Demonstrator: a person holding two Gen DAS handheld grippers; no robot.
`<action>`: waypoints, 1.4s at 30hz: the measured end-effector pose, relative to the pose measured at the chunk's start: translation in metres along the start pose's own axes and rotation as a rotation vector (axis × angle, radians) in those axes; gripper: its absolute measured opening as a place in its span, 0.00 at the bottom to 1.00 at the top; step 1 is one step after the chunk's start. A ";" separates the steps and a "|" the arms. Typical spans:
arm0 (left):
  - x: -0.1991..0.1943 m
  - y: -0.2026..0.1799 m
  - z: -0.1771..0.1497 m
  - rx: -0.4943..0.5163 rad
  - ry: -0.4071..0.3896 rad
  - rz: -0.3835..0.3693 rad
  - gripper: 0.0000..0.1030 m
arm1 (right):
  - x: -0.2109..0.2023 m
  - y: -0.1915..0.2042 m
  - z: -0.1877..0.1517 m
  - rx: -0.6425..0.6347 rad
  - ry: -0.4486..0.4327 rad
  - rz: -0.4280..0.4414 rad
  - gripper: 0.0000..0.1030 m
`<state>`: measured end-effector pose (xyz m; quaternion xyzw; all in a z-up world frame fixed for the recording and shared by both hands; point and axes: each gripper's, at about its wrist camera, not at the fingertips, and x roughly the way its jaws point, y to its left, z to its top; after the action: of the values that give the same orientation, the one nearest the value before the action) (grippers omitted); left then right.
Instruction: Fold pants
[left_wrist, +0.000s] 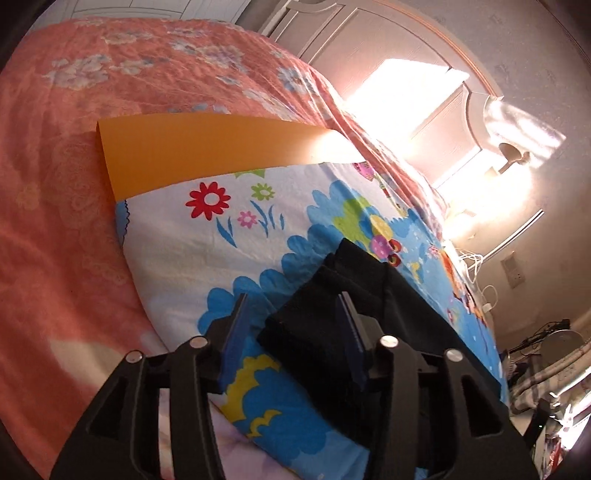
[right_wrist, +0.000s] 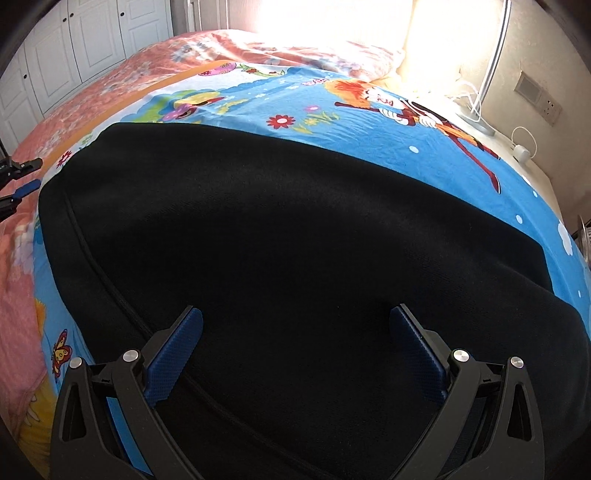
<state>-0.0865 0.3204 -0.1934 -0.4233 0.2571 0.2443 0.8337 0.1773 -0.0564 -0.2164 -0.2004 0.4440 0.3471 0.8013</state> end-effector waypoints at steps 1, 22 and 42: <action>0.000 -0.003 -0.004 -0.009 0.016 -0.027 0.52 | 0.000 -0.003 -0.001 0.018 -0.010 0.010 0.95; 0.057 -0.054 -0.071 0.148 0.102 -0.130 0.02 | -0.003 -0.001 -0.007 0.030 -0.061 -0.022 0.95; 0.025 -0.021 -0.084 -0.070 -0.010 -0.122 0.19 | -0.021 0.001 0.003 0.071 -0.042 -0.027 0.95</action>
<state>-0.0732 0.2449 -0.2403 -0.4661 0.2178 0.2038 0.8329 0.1706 -0.0624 -0.1970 -0.1705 0.4366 0.3242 0.8217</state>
